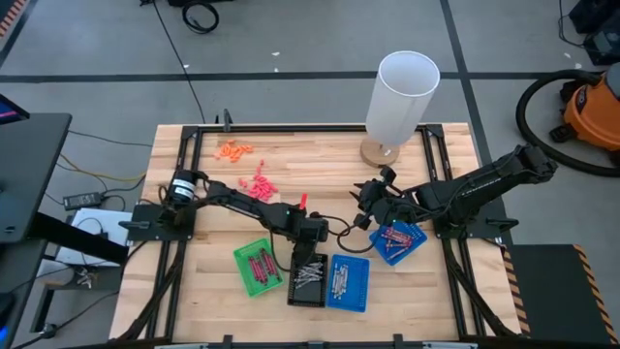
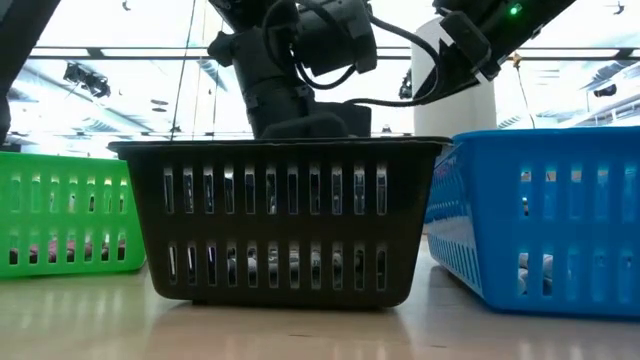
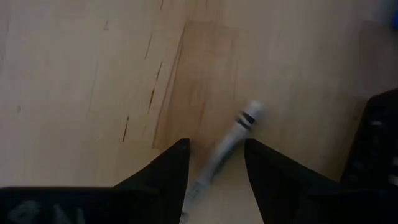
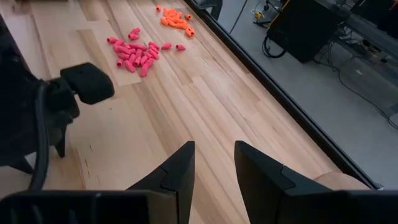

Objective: Sort crayons
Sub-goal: Put the white crayon into the left blue basket, then return to Home Position

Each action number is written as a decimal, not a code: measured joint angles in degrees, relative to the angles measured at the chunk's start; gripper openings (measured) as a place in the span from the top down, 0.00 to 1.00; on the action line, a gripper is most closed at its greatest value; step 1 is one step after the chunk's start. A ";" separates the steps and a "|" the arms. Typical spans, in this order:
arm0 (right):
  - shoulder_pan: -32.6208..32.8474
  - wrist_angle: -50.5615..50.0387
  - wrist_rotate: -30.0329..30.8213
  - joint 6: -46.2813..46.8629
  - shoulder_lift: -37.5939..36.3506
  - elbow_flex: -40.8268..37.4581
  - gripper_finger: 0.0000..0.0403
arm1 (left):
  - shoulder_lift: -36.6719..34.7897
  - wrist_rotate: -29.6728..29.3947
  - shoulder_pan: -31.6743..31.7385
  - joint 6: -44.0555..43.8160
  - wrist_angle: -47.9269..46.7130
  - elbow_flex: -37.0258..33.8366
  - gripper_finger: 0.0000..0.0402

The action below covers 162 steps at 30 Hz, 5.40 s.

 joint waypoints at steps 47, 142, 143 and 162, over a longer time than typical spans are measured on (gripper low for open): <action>0.00 1.92 -0.34 -1.52 2.10 -0.02 0.70 | -5.26 -4.77 0.46 7.85 -0.40 -0.28 0.96; 2.97 -3.25 9.88 1.74 1.14 0.02 0.70 | 6.86 11.79 -10.32 106.20 45.36 -0.15 0.79; 2.97 -3.25 9.86 1.74 1.14 0.02 0.70 | 6.86 11.79 -10.32 106.16 45.43 -0.15 0.77; 3.25 -3.51 9.74 2.16 1.14 0.02 0.70 | -3.64 7.33 -10.51 102.29 36.93 -0.20 0.72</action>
